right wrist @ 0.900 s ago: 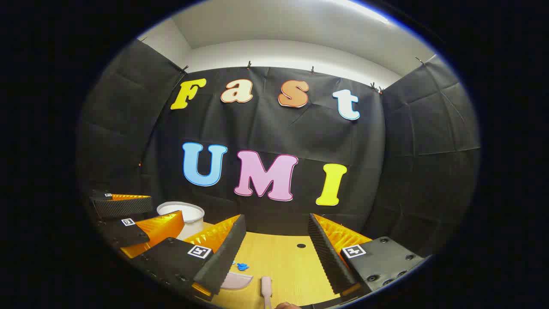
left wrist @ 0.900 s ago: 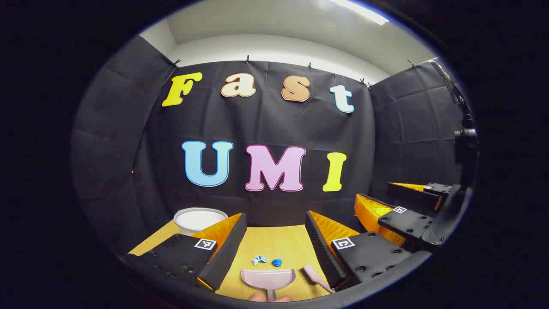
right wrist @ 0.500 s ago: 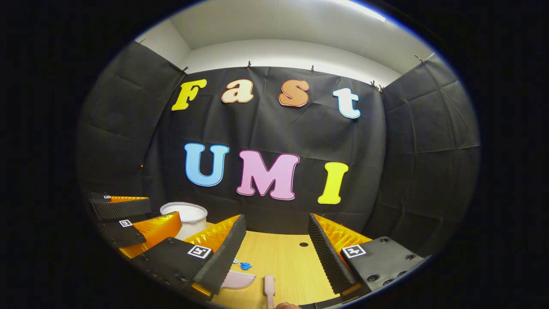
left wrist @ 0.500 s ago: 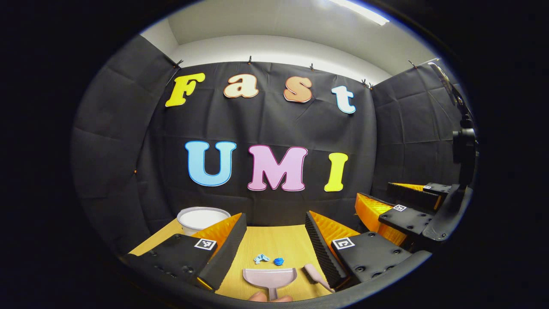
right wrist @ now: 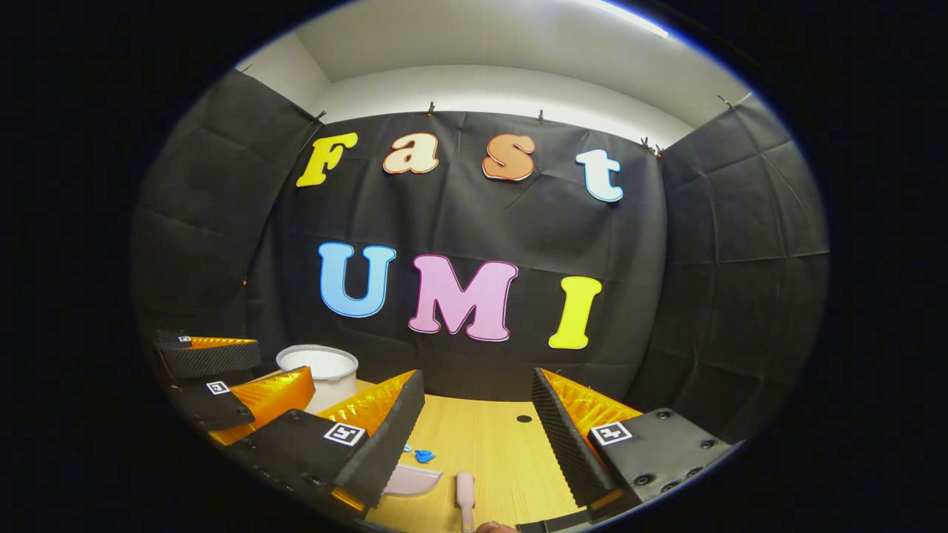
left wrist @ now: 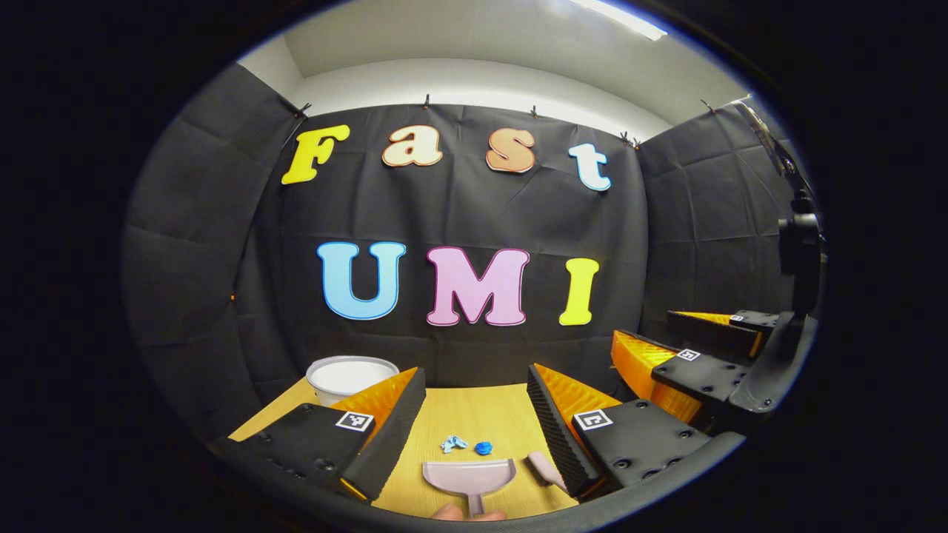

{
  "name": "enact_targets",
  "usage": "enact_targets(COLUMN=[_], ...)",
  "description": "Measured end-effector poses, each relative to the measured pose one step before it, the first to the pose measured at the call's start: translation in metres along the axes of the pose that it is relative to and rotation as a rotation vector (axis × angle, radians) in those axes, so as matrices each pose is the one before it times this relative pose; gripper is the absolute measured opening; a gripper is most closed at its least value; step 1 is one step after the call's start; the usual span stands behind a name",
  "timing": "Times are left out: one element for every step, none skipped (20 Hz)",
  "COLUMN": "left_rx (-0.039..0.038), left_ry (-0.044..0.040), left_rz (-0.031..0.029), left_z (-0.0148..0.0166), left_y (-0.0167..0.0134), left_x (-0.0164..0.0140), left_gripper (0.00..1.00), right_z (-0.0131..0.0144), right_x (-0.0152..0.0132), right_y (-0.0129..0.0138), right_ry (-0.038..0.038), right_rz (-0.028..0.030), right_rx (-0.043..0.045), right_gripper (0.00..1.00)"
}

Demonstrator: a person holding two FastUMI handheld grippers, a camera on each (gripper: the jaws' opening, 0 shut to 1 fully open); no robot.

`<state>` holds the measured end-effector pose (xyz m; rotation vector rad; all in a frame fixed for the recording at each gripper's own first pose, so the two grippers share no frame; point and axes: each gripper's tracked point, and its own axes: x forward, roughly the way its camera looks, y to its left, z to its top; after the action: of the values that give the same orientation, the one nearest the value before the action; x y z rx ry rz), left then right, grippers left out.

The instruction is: Pick up the small broom and dustpan from the desktop, sweep the trash into the dustpan with the broom, and then empty the trash into the garbage bin.

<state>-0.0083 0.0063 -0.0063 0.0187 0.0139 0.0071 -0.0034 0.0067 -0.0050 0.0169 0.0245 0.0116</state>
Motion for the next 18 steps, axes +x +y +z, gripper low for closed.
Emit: enact_targets(left_rx=[-0.00162,-0.00366,-0.00327,-0.00214,0.00032,0.00246,0.00206,0.00122,0.00059,-0.00163,-0.00336,-0.00276,-0.00147,-0.00123,-0.00141,-0.00221,-0.00233,-0.00214], left_ry=[0.00410,0.00561,0.00486,0.00314,0.00269,0.00217,0.00093,-0.00005,0.00056,0.00112,0.00100,0.00034,0.00278,0.00267,0.00334,0.00496,0.00690,0.00840], left_rz=[-0.00104,0.00011,-0.00001,0.00043,-0.00039,-0.00122,-0.00023,-0.00078,0.00105,0.00153,0.00121,0.00061,0.00299,0.00265,0.00154,0.00271,0.00072,-0.00048], left_z=[-0.00071,-0.00178,-0.00082,-0.00059,0.00040,-0.00211,0.00055,-0.00135,0.00049,-0.00182,0.00051,-0.00020,-0.00025,-0.00154,-0.00064,-0.00278,-0.00127,-0.00275], left_y=[0.00032,0.00108,0.00065,0.00150,0.00018,0.00030,0.00032,0.00006,0.00093,0.00127,0.00089,0.00054,0.00123,0.00210,0.00103,0.00071,0.00112,0.00080], left_x=[0.00030,0.00074,0.00066,-0.00024,0.00026,0.00026,0.00112,-0.00037,-0.00008,-0.00045,-0.00040,-0.00012,0.00000,-0.00104,-0.00058,-0.00047,-0.00079,-0.00045], left_gripper=[0.80,0.80,0.80,0.80,0.80,0.80,0.80,0.81,0.81,0.81,0.81,0.81,0.81,0.81,0.81,0.81,0.80,0.80], right_z=[0.00023,-0.00037,-0.00023,0.00028,-0.00001,0.00002,0.00069,-0.00127,-0.00002,-0.00048,0.00025,-0.00056,-0.00044,-0.00112,-0.00040,-0.00094,-0.00059,-0.00116], right_x=[0.00008,0.00029,0.00007,-0.00001,0.00025,-0.00002,0.00043,0.00111,0.00043,0.00008,0.00002,0.00053,-0.00025,-0.00044,0.00047,0.00093,-0.00006,0.00037], right_y=[0.00167,0.00014,-0.00014,0.00164,0.00107,0.00069,0.00041,0.00138,0.00060,0.00043,0.00071,0.00076,0.00098,0.00124,0.00062,0.00076,0.00114,0.00155], right_ry=[0.00181,-0.00065,0.00093,0.00139,0.00047,-0.00064,-0.00049,0.00362,0.00101,0.00139,-0.00025,0.00259,0.00367,0.00249,0.00177,0.00359,0.00294,0.00192], right_rz=[0.00178,0.00066,-0.00030,0.00083,0.00056,-0.00042,-0.00021,0.00151,0.00147,-0.00051,0.00064,0.00116,0.00251,0.00104,0.00079,0.00247,0.00308,0.00158], right_rx=[0.00052,-0.00238,-0.00401,-0.00280,-0.00058,0.00052,-0.00034,-0.00212,-0.00323,-0.00351,-0.00019,0.00199,0.00376,0.00311,0.00159,0.00127,0.00182,0.00156], right_gripper=[0.94,0.94,0.94,0.94,0.94,0.94,0.94,0.94,0.94,0.95,0.95,0.95,0.94,0.94,0.94,0.94,0.94,0.94])
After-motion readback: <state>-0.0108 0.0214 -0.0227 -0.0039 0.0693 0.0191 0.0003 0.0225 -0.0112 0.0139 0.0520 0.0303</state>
